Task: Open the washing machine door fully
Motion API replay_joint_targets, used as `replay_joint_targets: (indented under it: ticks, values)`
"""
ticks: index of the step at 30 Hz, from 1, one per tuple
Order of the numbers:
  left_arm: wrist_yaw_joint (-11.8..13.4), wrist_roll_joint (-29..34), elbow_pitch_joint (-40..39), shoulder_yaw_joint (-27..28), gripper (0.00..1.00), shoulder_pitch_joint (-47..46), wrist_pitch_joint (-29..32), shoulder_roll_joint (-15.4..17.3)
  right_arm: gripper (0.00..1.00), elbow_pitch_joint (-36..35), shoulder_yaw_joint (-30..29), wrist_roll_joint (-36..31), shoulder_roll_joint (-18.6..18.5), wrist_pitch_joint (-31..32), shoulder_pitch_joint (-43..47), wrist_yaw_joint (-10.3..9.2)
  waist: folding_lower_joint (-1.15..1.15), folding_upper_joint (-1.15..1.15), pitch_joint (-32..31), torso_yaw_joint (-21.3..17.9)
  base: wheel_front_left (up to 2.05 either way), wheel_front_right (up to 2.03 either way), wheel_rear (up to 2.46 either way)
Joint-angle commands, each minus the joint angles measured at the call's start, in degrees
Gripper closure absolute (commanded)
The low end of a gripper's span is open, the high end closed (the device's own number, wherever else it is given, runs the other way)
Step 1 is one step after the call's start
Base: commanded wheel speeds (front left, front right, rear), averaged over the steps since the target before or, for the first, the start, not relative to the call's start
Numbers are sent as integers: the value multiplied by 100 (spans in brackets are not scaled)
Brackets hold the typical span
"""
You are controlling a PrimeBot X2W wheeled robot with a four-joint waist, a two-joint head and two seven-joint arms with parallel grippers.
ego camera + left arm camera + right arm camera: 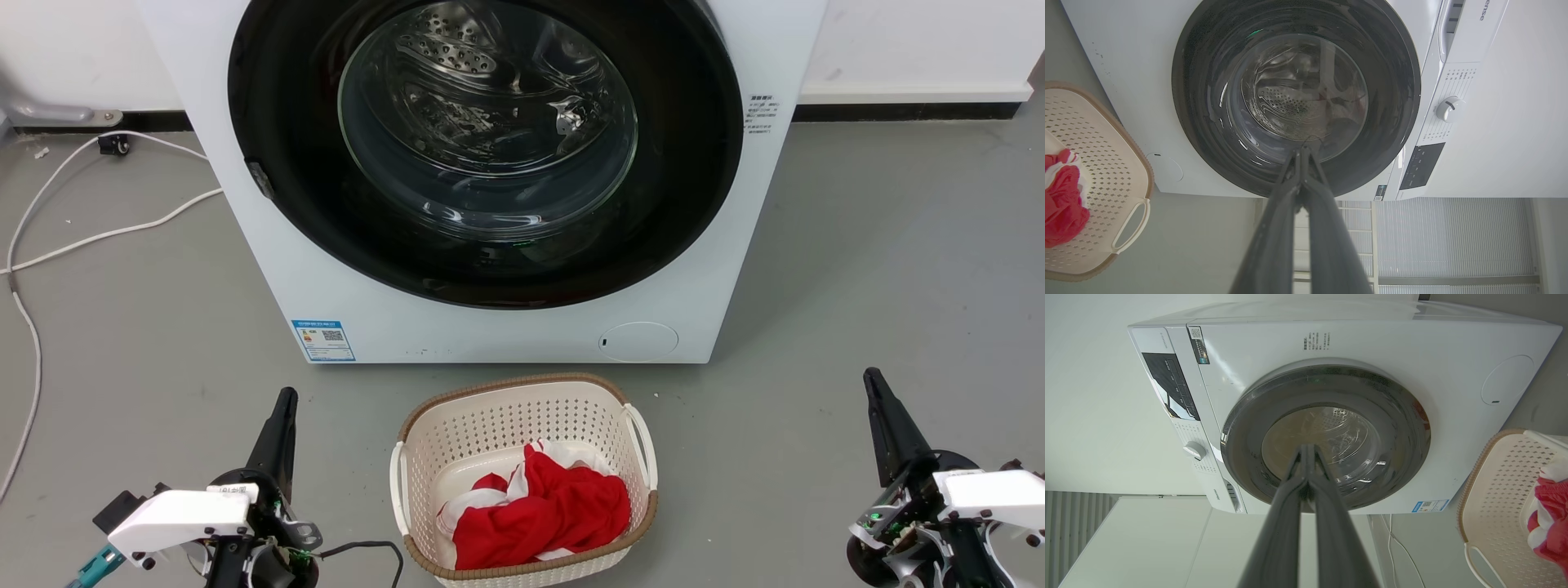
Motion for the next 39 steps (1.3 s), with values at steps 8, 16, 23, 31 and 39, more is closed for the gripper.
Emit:
replay_joint_targets:
  ticks: [8, 16, 23, 31, 39]
  values:
    - [-17, 28, 3, 26, 100, -42, 17, -6, 100, 10, -15, -25, 22, 16, -84, 0, 0, 0, 0, 0, 0, 0, 0]
    - [1, 5, 46, -38, 0, 26, -19, -8, 0, 35, 0, -13, 14, -14, 39, 0, 0, 0, 0, 0, 0, 0, 0]
    - [0, 43, -106, -271, 0, 7, -234, -7, 0, -143, 90, -92, 18, -221, 117, 0, 0, 0, 9, -3, 0, 0, 0]
    - [-2, 658, -336, -340, 0, -37, -455, -7, 0, -370, 38, -689, 23, -433, 176, 0, 0, 0, 15, -6, 0, 0, 0]
    - [-3, 1705, -772, -244, 0, -64, -651, -7, 0, -762, 86, -2043, 28, -627, 182, 0, 0, 0, 23, -9, 0, 0, 0]
